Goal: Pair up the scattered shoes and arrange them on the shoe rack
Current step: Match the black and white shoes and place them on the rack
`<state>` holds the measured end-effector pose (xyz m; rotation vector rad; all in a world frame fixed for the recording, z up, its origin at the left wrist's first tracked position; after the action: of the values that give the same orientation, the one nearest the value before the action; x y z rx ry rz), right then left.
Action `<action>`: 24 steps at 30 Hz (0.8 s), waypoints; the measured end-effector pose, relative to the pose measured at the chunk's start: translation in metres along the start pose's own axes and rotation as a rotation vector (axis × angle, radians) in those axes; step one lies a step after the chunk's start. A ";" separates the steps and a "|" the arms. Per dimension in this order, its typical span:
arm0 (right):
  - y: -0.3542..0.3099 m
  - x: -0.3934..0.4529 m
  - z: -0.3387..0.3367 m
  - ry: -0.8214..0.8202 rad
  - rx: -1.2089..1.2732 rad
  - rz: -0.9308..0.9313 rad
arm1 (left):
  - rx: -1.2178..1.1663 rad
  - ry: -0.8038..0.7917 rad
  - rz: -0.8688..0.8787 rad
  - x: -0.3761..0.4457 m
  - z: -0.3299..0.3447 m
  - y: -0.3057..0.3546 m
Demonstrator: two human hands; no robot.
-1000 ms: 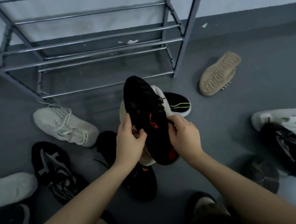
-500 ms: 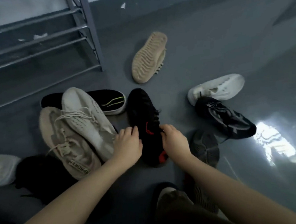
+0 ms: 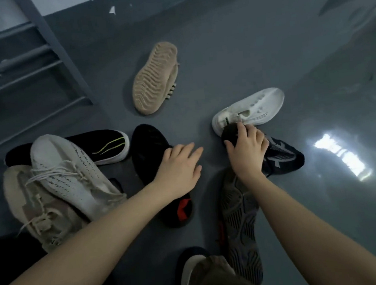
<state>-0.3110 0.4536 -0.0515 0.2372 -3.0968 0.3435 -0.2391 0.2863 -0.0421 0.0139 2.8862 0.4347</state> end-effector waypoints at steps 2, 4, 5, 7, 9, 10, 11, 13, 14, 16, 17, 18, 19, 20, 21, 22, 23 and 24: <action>0.007 0.003 0.001 0.002 0.004 0.028 | 0.022 -0.012 0.061 0.021 -0.001 0.016; 0.014 0.003 0.000 -0.020 0.053 0.085 | 0.024 -0.065 0.093 0.039 0.001 0.028; 0.017 0.002 0.001 -0.032 0.078 0.091 | 0.020 -0.097 0.099 0.046 0.004 0.032; 0.024 0.003 0.001 -0.049 0.100 0.050 | 0.005 -0.137 0.094 0.056 0.009 0.036; 0.030 0.010 -0.003 -0.071 0.094 0.005 | -0.034 -0.133 0.072 0.063 0.014 0.037; 0.033 0.015 -0.005 -0.100 0.090 -0.009 | -0.064 -0.127 0.065 0.065 0.015 0.037; 0.036 0.018 -0.007 -0.138 0.088 -0.021 | -0.097 -0.125 0.058 0.068 0.015 0.036; 0.044 0.017 -0.006 -0.222 0.086 -0.060 | -0.150 -0.132 0.047 0.073 0.016 0.036; 0.048 0.014 -0.004 -0.246 0.084 -0.086 | -0.166 -0.141 0.045 0.075 0.016 0.036; 0.053 0.007 0.000 -0.206 0.096 -0.125 | -0.197 -0.156 0.047 0.080 0.016 0.039; 0.054 0.005 0.001 -0.167 0.097 -0.142 | -0.232 -0.159 0.047 0.082 0.017 0.042; 0.053 0.004 0.001 -0.141 0.086 -0.168 | -0.288 -0.157 0.045 0.083 0.018 0.045; 0.050 0.004 0.000 -0.128 0.072 -0.203 | -0.365 -0.148 0.033 0.083 0.017 0.049; 0.045 0.003 -0.001 -0.115 0.064 -0.244 | -0.457 -0.128 0.008 0.082 0.015 0.051; 0.039 0.002 -0.003 -0.092 0.067 -0.284 | -0.544 -0.093 -0.018 0.080 0.011 0.049; 0.029 0.001 -0.004 -0.065 0.075 -0.322 | -0.597 -0.044 -0.038 0.075 0.004 0.044; 0.018 -0.001 -0.007 -0.041 0.085 -0.361 | -0.618 0.001 -0.049 0.068 -0.004 0.035; 0.004 -0.003 -0.011 -0.023 0.089 -0.410 | -0.626 0.038 -0.056 0.057 -0.012 0.023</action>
<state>-0.3088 0.4602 -0.0418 0.8636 -2.9509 0.4631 -0.2976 0.3070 -0.0365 -0.1772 2.6452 1.3071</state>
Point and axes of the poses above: each hand's wrist, its own x-axis towards the middle knuckle, its own z-axis out of the palm, y = z × x, the point moved 1 cm from there along x, towards the middle knuckle, and after that the axes turned 11 degrees about -z, right-handed, at the moved point
